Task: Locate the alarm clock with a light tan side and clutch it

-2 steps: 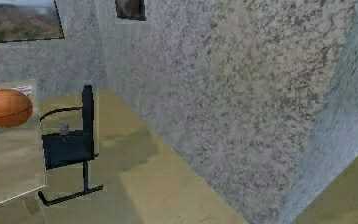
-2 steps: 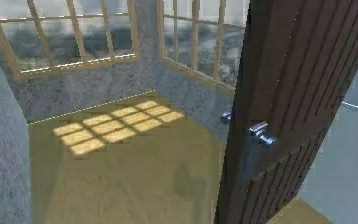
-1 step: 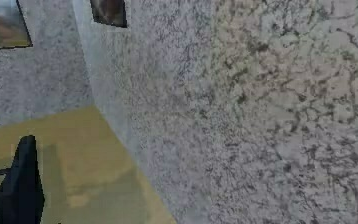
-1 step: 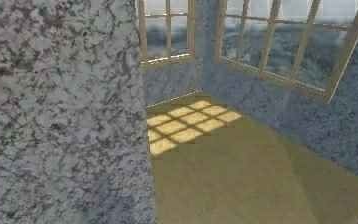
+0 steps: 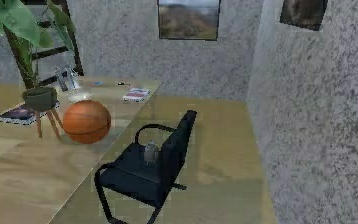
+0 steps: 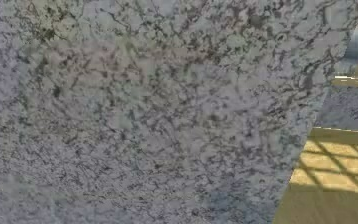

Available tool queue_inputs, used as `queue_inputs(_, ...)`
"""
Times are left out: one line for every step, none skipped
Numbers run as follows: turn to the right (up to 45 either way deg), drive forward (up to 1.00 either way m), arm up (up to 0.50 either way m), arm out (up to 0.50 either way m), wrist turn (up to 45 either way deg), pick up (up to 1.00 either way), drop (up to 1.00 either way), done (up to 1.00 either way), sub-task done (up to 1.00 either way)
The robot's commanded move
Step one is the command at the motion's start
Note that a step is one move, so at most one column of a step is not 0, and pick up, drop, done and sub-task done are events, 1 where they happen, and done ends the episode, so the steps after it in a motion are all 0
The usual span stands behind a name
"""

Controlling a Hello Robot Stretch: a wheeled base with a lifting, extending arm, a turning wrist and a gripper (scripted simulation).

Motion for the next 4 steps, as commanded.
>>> queue_inputs(-45.0, 0.00, 0.00, 0.00, 0.0, 0.00, 0.00, 0.00, 0.00)
queue_inputs(-45.0, 0.00, 0.00, 0.00, 0.0, 0.00, 0.00, 0.00, 0.00)
queue_inputs(-9.0, 0.00, 0.00, 0.00, 0.0, 0.00, 0.00, 0.00, 0.00)
queue_inputs(45.0, 0.00, 0.00, 0.00, 0.0, 0.00, 0.00, 0.00, 0.00)
